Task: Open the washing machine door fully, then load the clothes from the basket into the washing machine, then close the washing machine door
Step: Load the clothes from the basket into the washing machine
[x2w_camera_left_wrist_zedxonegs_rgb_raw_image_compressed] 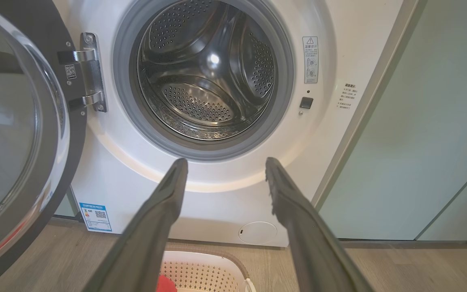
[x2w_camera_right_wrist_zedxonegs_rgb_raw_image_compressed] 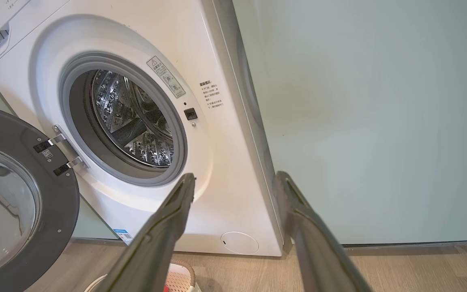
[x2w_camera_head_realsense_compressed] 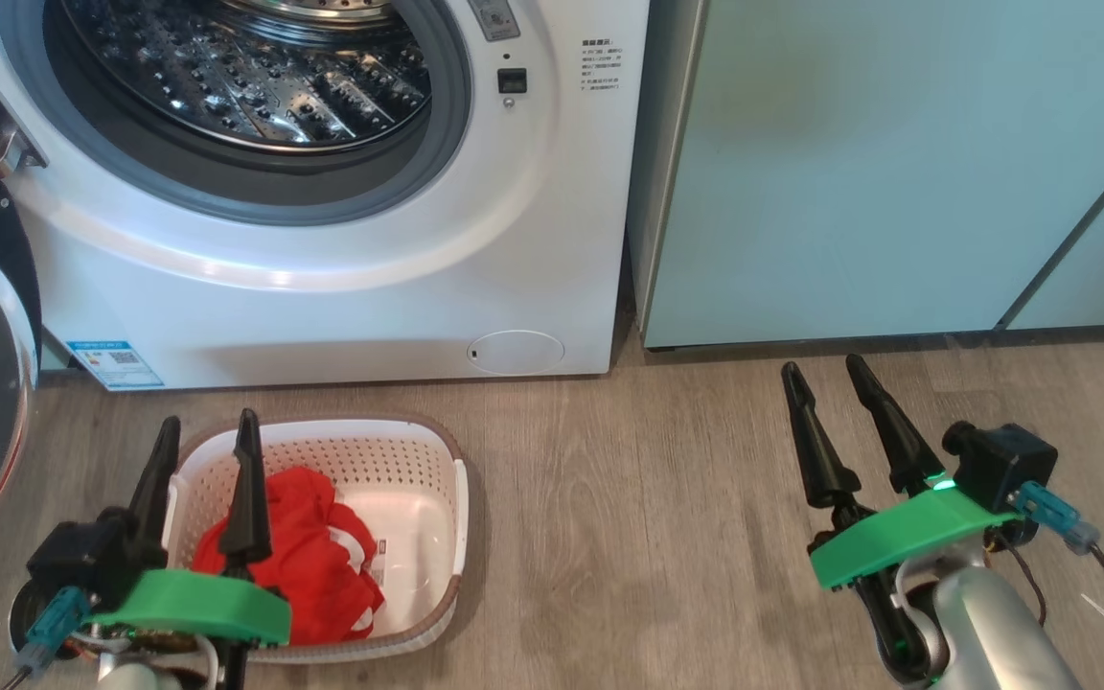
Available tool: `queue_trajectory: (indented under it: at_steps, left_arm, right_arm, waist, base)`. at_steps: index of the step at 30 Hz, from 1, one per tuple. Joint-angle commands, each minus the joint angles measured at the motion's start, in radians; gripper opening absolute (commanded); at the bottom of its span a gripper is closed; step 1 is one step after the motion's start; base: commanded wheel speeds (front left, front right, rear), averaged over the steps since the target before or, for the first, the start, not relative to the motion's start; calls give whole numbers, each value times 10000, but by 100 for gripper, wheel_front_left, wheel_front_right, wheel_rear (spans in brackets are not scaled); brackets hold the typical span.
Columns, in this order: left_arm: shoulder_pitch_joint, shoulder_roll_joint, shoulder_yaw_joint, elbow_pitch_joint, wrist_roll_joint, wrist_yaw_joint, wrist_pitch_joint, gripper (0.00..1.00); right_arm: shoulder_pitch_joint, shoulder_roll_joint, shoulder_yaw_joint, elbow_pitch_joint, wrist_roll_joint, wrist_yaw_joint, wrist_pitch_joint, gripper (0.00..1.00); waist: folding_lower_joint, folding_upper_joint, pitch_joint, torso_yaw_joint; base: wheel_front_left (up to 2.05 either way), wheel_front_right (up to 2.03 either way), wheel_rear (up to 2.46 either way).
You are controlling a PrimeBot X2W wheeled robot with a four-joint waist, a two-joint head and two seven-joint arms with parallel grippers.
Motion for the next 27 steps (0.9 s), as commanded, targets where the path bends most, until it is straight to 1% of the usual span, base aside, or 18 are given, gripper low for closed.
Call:
queue_trajectory:
  at_steps: [1,18,27]
  left_arm:
    - [-361,104,283,-267,45,32,-49,100]
    - [-318,104,183,-205,107,105,-49,100]
    - [-414,104,140,169,151,158,-49,100]
  right_arm:
    - [-384,75,206,-310,-104,0,-91,100]
    - [-387,95,233,-318,-51,0,-91,100]
    - [-502,68,219,-406,-80,0,-91,100]
  waist:
    - [0,0,-3,5]
    - [0,0,22,83]
    - [0,0,424,49]
  base:
    - [0,0,0]
    - [0,0,0]
    - [0,0,0]
